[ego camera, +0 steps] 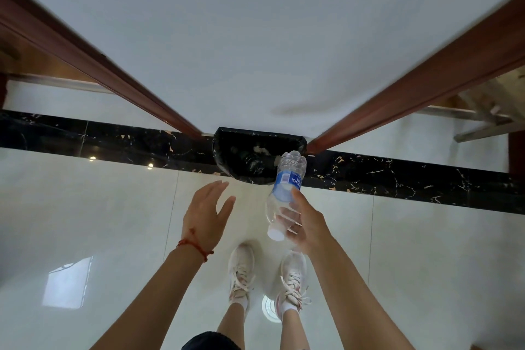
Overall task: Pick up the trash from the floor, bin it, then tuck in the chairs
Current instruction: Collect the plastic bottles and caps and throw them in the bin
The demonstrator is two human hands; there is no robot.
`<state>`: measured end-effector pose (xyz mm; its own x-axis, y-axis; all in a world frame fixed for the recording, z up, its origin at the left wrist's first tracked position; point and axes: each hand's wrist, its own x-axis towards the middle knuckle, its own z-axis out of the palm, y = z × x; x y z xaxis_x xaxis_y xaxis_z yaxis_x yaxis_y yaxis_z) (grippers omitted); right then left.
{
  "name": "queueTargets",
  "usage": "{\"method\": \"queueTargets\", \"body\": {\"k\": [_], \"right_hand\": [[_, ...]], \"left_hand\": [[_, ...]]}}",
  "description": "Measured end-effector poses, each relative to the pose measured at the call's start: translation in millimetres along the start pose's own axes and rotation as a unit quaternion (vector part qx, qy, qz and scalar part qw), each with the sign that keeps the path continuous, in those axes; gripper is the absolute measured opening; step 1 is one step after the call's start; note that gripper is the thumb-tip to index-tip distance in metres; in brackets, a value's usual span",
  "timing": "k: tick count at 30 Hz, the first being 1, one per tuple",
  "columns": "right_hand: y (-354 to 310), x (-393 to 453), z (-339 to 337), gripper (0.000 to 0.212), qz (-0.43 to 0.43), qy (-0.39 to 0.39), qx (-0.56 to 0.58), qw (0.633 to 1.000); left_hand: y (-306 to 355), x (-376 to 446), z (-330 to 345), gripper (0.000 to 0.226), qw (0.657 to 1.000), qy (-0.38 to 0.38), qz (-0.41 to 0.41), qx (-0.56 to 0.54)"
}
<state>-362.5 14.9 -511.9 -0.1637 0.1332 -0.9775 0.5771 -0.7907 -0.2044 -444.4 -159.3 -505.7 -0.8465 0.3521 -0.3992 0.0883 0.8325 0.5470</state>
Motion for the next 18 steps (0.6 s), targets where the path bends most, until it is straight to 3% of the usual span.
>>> {"method": "queueTargets", "body": {"k": [11, 15, 18], "right_hand": [[-29.4, 39.6, 41.0, 0.057, 0.026, -0.002, 0.035, 0.999], [-25.1, 34.1, 33.3, 0.040, -0.016, 0.027, 0.006, 0.999], [-19.1, 21.4, 30.2, 0.027, -0.108, 0.057, -0.092, 0.988]], "left_hand": [[-22.6, 5.6, -13.7, 0.039, 0.999, -0.001, 0.003, 0.033], [-20.9, 4.8, -16.2, 0.039, 1.000, -0.004, 0.000, 0.026], [-15.8, 0.3, -18.9, 0.040, 1.000, -0.014, -0.001, 0.025]]}}
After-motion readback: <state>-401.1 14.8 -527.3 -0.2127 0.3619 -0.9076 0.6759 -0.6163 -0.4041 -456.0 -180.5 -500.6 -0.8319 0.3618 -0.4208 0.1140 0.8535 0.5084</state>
